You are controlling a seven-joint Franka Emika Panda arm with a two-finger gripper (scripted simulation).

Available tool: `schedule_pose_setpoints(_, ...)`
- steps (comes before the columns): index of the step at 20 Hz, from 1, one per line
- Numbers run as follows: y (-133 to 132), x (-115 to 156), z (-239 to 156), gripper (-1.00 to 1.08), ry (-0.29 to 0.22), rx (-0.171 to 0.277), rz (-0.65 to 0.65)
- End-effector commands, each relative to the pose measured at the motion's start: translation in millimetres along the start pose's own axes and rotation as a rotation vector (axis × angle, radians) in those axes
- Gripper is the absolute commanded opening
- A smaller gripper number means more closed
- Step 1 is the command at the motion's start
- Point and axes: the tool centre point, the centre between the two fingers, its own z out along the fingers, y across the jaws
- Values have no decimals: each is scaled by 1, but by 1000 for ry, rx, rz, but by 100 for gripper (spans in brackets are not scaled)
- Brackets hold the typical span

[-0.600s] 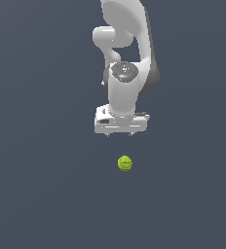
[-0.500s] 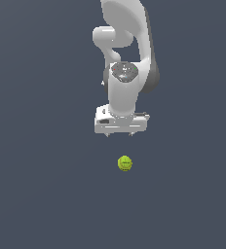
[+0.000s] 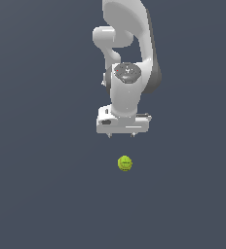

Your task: Pick up the object and move it to a goal position.

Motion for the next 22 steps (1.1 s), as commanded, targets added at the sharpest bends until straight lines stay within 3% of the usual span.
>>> schedule_pose_setpoints(1, 0, 0, 0, 100, 0, 0, 2)
schedule_pose_setpoints(10, -3, 15, 10, 100, 0, -1, -28)
schedule_pose_setpoints(22, -14, 61, 48, 100, 0, 1, -122)
